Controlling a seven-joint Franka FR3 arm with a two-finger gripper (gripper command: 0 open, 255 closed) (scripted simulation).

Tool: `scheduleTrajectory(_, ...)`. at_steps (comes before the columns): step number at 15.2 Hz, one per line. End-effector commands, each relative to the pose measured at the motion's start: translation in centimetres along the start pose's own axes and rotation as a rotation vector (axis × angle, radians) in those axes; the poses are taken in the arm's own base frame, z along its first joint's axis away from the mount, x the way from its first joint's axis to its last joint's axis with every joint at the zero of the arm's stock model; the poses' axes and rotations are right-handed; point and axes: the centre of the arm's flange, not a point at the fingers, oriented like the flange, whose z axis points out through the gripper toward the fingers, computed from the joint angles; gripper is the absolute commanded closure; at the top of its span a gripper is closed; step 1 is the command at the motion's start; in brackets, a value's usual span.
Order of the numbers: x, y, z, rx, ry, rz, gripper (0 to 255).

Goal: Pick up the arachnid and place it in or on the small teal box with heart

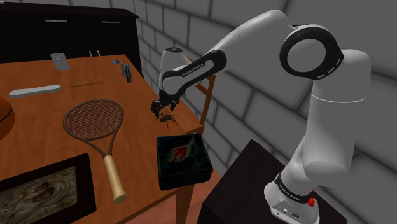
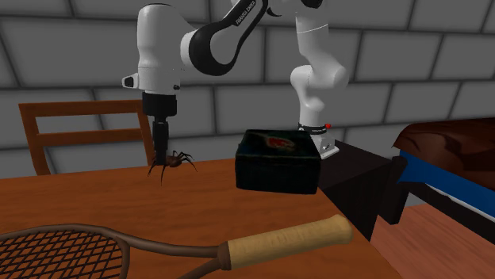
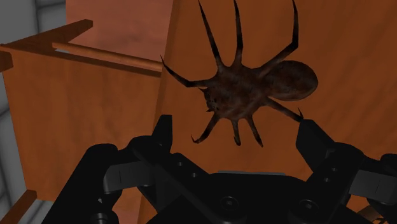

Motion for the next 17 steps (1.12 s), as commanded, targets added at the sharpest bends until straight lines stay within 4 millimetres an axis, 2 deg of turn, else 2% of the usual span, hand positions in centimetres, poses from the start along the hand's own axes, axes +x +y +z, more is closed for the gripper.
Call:
scheduleTrajectory(1,0.0,0.1,0.2,-0.001,-0.003,0.001,255)
scheduleTrajectory(9,-0.2,0.3,1.1,-0.002,-0.004,0.001,255)
scheduleTrajectory(16,0.4,-0.1,-2.9,-0.001,-0.003,0.001,255)
scheduleTrajectory(17,0.3,-0.2,-2.4,-0.001,-0.001,0.001,255)
